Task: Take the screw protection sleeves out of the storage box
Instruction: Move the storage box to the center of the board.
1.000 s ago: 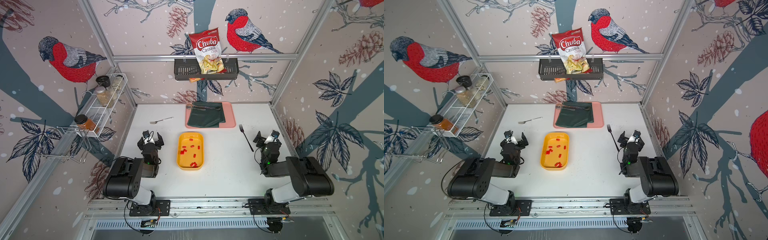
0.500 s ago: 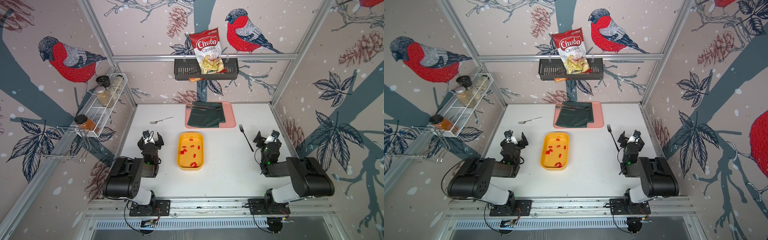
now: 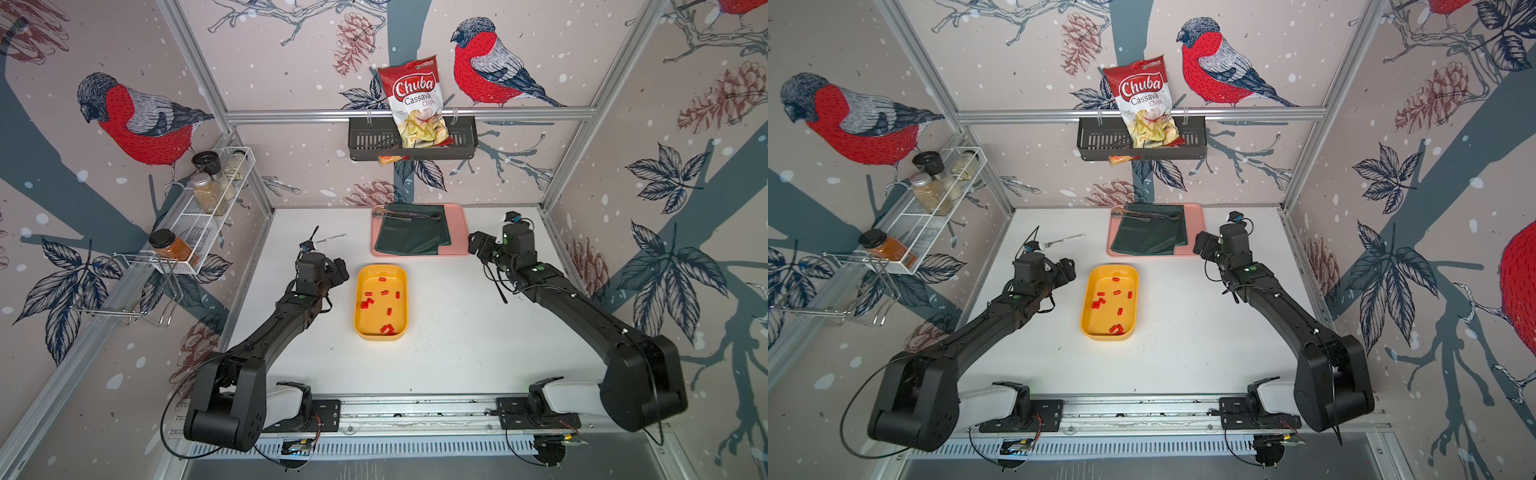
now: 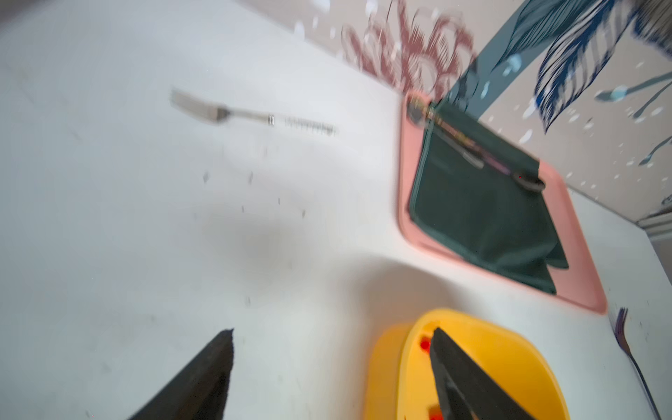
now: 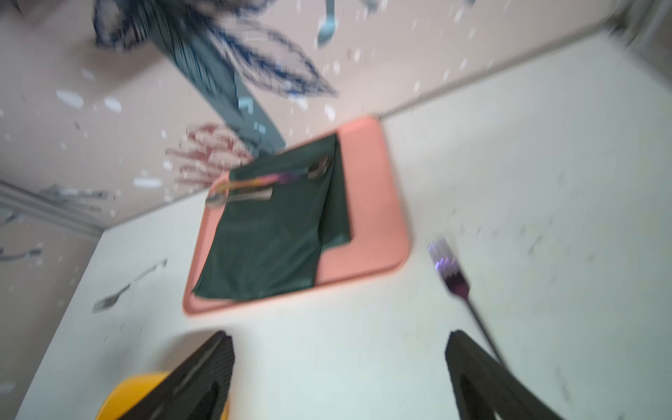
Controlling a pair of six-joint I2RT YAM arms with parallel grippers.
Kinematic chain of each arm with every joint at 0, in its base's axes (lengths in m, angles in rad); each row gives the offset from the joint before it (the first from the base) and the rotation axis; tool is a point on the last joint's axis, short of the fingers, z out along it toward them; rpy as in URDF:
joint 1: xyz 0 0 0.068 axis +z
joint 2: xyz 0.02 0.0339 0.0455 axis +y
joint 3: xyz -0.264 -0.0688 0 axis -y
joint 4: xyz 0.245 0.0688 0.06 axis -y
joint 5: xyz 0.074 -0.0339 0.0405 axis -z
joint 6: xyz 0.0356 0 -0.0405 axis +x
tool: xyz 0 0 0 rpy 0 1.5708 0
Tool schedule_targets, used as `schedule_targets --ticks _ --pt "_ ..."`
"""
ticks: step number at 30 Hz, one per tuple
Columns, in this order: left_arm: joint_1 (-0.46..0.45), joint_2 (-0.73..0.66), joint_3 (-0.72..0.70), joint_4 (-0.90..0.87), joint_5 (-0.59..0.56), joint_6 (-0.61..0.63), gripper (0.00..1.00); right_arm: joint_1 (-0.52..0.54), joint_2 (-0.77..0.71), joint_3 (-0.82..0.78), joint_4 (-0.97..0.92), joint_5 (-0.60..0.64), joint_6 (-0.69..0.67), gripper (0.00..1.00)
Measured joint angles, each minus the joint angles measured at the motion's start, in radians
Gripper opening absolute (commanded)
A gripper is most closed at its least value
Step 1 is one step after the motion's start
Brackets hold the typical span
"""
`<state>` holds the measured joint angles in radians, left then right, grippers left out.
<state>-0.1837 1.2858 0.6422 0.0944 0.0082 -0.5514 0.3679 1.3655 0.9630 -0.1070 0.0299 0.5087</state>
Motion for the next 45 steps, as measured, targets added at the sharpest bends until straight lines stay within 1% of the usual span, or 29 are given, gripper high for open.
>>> schedule_targets --ticks 2,4,7,8,10,12,16,22,26,31,37,40,43,45 --pt "-0.010 0.018 0.002 -0.013 0.049 -0.038 0.77 0.046 0.031 0.023 -0.068 -0.040 0.025 0.91" --pt "-0.038 0.030 0.003 -0.010 0.085 -0.080 0.75 0.095 0.070 0.051 -0.111 -0.079 0.047 0.87" --pt "-0.127 0.070 0.021 -0.008 0.120 -0.103 0.72 0.117 0.120 0.063 -0.154 -0.119 0.075 0.81" --pt "-0.155 0.084 0.021 -0.003 0.128 -0.112 0.73 0.118 0.134 0.063 -0.169 -0.127 0.087 0.81" --pt "-0.198 0.098 0.007 -0.002 0.118 -0.146 0.73 0.124 0.145 0.063 -0.198 -0.141 0.100 0.80" --pt "-0.242 0.106 -0.004 -0.009 0.084 -0.185 0.73 0.132 0.143 0.063 -0.209 -0.157 0.120 0.80" --pt "-0.324 0.117 -0.012 -0.008 0.048 -0.245 0.73 0.150 0.142 0.067 -0.224 -0.172 0.125 0.81" --pt "-0.422 0.122 -0.016 -0.008 -0.012 -0.349 0.74 0.216 0.171 0.101 -0.296 -0.174 0.122 0.80" --pt "-0.484 0.138 -0.002 -0.006 -0.043 -0.393 0.75 0.261 0.175 0.103 -0.345 -0.166 0.122 0.79" --pt "-0.518 0.184 0.025 -0.001 -0.073 -0.402 0.75 0.314 0.189 0.129 -0.404 -0.139 0.126 0.75" --pt "-0.533 0.208 0.058 -0.001 -0.096 -0.391 0.77 0.383 0.228 0.215 -0.479 -0.107 0.148 0.72" --pt "-0.534 0.192 0.058 -0.003 -0.116 -0.391 0.79 0.416 0.259 0.253 -0.497 -0.105 0.159 0.69" --pt "-0.534 0.159 0.061 -0.011 -0.133 -0.386 0.80 0.427 0.310 0.289 -0.512 -0.103 0.174 0.67" --pt "-0.534 0.128 0.063 -0.039 -0.150 -0.383 0.81 0.434 0.355 0.327 -0.529 -0.086 0.174 0.64"
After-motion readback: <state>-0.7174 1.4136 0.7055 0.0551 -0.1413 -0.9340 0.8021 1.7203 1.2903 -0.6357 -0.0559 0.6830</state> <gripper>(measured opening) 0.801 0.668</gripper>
